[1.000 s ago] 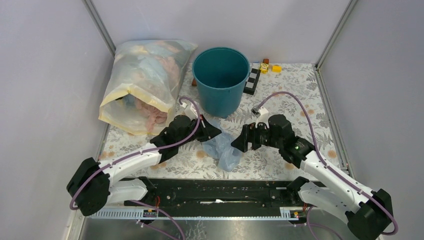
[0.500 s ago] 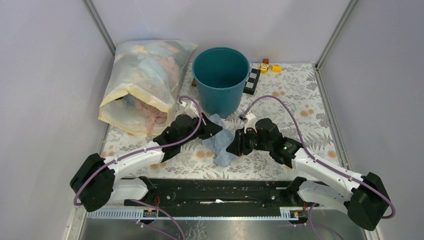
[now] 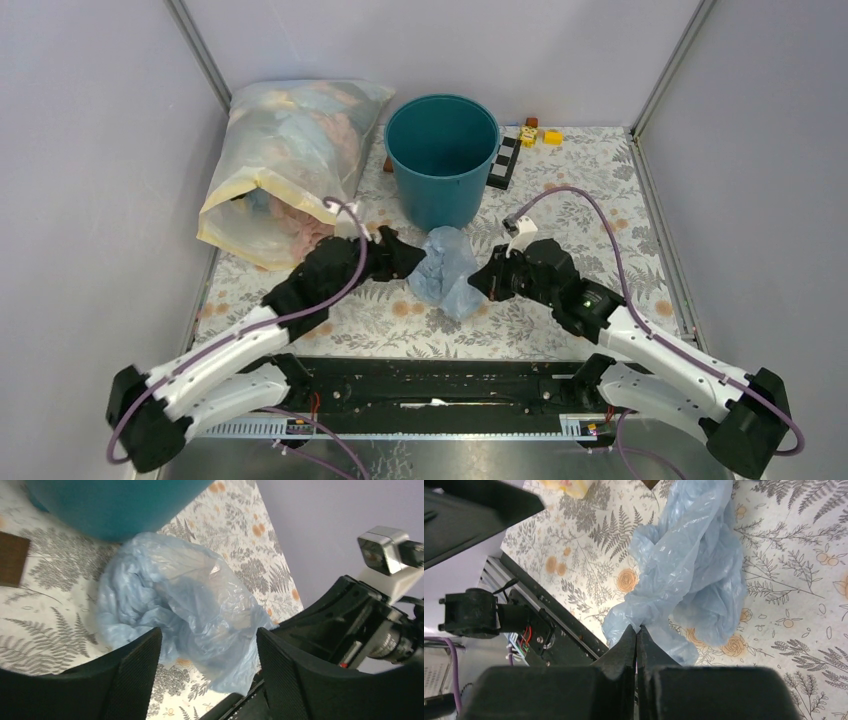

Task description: Put the trash bags into the trash bin

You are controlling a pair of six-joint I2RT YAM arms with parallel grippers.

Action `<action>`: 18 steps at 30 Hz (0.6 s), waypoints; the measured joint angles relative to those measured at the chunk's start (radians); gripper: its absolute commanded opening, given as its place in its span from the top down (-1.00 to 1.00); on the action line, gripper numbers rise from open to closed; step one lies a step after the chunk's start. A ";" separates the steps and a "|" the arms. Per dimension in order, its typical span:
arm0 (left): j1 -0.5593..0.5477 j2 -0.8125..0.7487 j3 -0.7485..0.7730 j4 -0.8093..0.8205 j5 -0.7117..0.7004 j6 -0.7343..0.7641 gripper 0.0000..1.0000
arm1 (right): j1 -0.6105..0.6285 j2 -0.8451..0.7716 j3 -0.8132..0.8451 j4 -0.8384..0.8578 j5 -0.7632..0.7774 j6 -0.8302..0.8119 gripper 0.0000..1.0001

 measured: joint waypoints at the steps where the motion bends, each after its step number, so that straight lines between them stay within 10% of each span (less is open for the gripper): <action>1: 0.000 -0.044 -0.008 -0.019 -0.014 0.012 -0.49 | 0.000 -0.005 0.004 -0.001 0.009 0.007 1.00; 9: 0.000 -0.280 -0.207 -0.048 -0.090 0.048 -0.57 | 0.000 0.036 0.016 -0.022 0.027 0.045 1.00; 13: 0.000 -0.209 -0.257 -0.047 -0.091 0.053 -0.81 | 0.000 0.049 0.016 -0.051 0.045 0.047 1.00; 18: 0.000 -0.024 -0.253 -0.002 -0.090 0.054 -0.59 | 0.000 0.049 0.016 -0.061 0.048 0.047 0.95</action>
